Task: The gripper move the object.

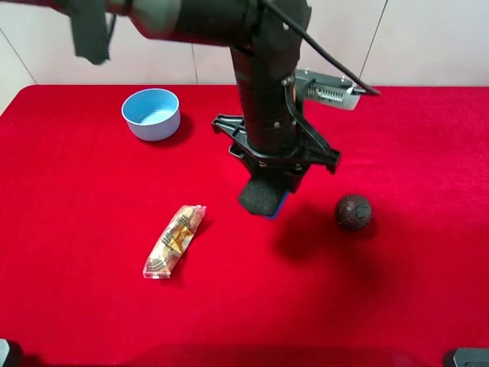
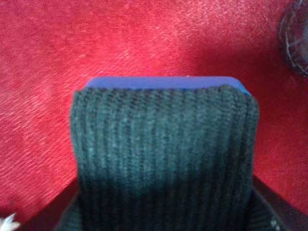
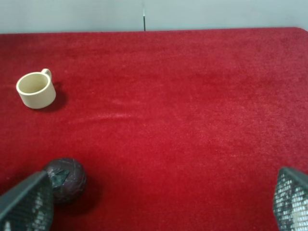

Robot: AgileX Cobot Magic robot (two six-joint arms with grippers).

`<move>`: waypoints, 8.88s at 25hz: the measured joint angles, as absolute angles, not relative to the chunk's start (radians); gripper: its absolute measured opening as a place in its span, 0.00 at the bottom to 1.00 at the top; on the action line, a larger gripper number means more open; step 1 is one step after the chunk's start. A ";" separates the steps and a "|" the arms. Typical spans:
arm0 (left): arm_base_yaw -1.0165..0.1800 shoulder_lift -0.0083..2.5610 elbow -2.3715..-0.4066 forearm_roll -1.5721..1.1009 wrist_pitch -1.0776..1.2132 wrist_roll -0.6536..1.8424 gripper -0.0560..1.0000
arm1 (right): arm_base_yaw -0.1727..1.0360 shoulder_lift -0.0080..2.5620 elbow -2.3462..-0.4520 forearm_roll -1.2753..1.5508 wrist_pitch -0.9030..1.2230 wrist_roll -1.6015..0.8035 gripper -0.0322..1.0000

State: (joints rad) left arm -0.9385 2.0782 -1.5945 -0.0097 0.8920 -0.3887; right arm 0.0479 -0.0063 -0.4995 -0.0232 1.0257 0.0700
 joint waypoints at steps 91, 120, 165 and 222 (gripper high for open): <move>-0.980 2.134 -1.962 -0.017 1.188 -0.273 0.93 | 0.048 -0.006 -0.500 0.005 1.026 0.070 0.70; -0.980 1.614 -1.656 0.169 1.190 -0.140 0.93 | 0.048 -0.006 -0.500 0.008 1.026 0.070 0.70; -0.517 0.530 -0.798 0.161 1.190 -0.233 0.93 | 0.048 -0.006 -0.500 0.008 1.026 0.070 0.70; 0.013 -0.003 -0.490 0.006 1.065 0.024 0.99 | 0.048 -0.006 -0.500 0.011 1.026 0.070 0.70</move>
State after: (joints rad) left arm 0.0134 -0.0035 -0.4900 0.0061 1.0653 0.0244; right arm 0.0479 -0.0063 -0.4995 0.0115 1.0257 0.0700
